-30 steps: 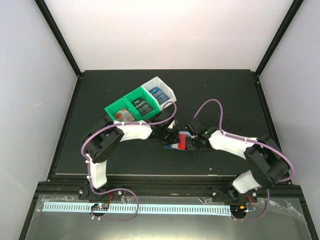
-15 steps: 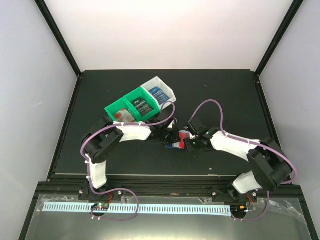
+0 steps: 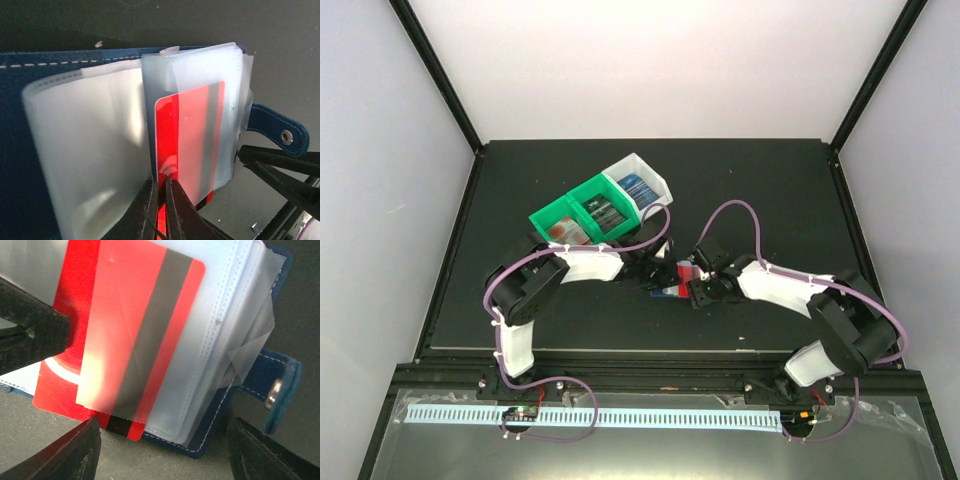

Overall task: Put the credit cards into the card holder
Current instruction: Insert the credit card into the card holder.

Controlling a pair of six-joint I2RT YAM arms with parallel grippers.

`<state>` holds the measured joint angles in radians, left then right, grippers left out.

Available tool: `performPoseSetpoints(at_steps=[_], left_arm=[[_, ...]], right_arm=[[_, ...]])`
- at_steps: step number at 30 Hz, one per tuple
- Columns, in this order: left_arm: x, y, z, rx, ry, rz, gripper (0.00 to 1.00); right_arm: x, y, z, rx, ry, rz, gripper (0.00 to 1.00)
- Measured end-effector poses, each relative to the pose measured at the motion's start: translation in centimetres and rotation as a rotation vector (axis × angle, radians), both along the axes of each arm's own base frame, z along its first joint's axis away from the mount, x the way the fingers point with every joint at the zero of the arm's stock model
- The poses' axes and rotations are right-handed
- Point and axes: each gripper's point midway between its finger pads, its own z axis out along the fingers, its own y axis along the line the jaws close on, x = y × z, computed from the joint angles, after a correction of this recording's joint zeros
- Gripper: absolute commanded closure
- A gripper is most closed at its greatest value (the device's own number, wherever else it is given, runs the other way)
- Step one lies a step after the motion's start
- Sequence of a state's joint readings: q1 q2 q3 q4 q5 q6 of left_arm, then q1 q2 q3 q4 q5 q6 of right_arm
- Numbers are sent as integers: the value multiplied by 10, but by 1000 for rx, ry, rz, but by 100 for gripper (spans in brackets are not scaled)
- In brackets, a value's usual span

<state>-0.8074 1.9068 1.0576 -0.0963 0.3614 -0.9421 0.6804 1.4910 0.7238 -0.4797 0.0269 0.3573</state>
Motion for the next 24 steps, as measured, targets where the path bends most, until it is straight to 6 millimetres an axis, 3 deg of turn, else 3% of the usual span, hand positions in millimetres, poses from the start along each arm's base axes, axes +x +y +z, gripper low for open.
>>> performPoseSetpoints(at_steps=[8,16,24], left_arm=[[-1,2,-6,15,5,-8,89],[-1,3,-7,20,0,-15,91],[3,7,-7,28,1,-8,88]], right_arm=[[4,5,-2,-16,14,22,36],[-2,11,1,11,25,60,28],[-11,20,-1,4,31,110,29]])
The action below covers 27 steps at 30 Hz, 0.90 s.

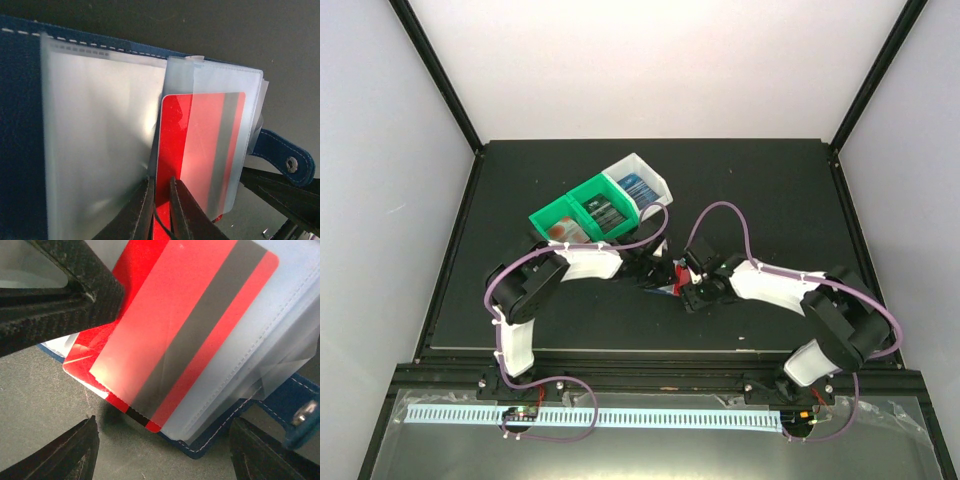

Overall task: Put the credit cards into the card holder
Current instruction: Insert the credit card into the card holder.

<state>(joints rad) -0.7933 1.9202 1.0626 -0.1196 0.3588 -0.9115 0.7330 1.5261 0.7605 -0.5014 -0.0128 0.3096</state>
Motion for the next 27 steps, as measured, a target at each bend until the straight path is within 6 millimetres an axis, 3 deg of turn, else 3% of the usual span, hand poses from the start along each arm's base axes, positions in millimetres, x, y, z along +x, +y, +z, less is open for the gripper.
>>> performPoseSetpoints(at_steps=[11,21,27], left_arm=[[1,-5,3,-10,-17,-46,78],[1,-8,5,-33,-28,-91,75],[2,-11,6,-47,-28,-98,70]], right_arm=[[6,-4,-2,-47,-27,-38,43],[8,-7,-2,-48,-29,-116,55],[9,-8,-2,-48,-27,-146,55]])
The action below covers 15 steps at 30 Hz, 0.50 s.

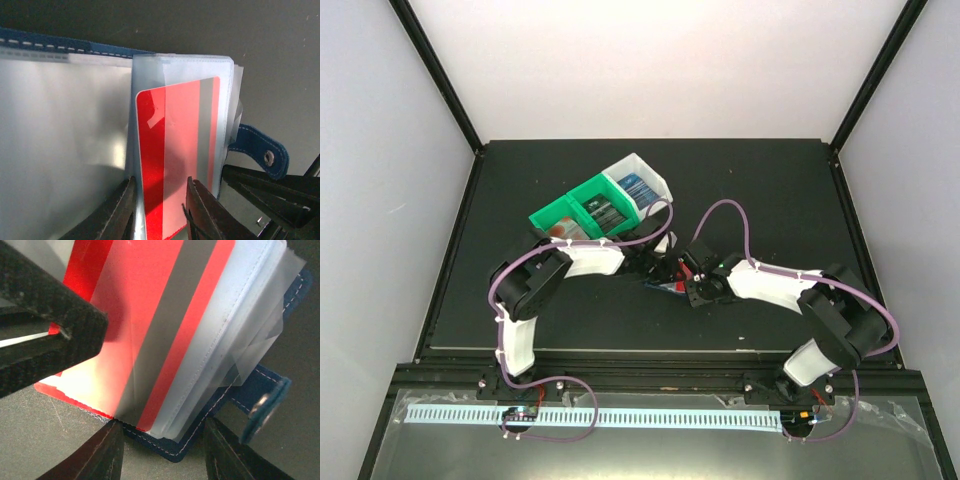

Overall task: Put the credit cards into the card holder
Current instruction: Insert the credit card into the card holder.

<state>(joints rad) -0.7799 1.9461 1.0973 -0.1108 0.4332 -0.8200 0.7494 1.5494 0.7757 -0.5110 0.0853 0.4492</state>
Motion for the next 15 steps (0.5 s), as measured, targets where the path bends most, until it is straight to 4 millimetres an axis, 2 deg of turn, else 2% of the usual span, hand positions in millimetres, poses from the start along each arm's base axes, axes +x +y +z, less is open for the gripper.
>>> performPoseSetpoints(at_steps=[9,15], left_arm=[[7,-7,3,11,-29,-34,64],[6,-3,3,62,-58,-58,63]], right_arm=[[2,-2,2,5,-8,-40,48],[8,-1,24,49,-72,-74,44]])
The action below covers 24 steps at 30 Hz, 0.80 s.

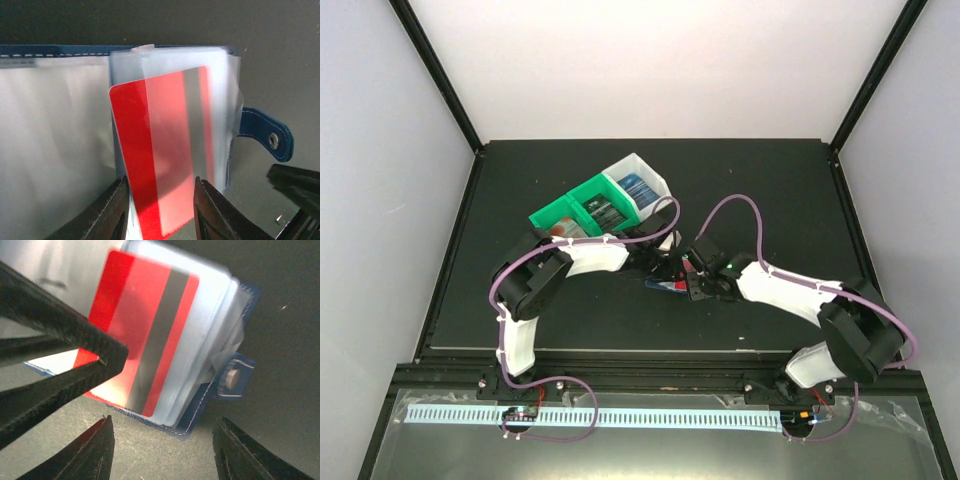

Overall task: Put the credit cards into the card holder
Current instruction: Insert the credit card into the card holder.

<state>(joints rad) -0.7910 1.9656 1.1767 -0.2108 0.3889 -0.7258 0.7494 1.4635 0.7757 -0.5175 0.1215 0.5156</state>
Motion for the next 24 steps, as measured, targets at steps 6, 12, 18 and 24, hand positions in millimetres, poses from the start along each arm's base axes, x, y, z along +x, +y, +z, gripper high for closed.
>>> performPoseSetpoints(at_steps=[6,12,18,24], left_arm=[[-3,4,0,27,-7,-17,62],[0,5,2,37,-18,-17,56],[6,4,5,45,-51,-19,55],[11,1,10,39,-79,-29,60]], right_arm=[[8,-3,16,39,-45,-45,44],[16,-14,15,43,-43,-108,44],[20,-18,-1,34,-1,-138,44],[20,-14,-7,54,25,-138,45]])
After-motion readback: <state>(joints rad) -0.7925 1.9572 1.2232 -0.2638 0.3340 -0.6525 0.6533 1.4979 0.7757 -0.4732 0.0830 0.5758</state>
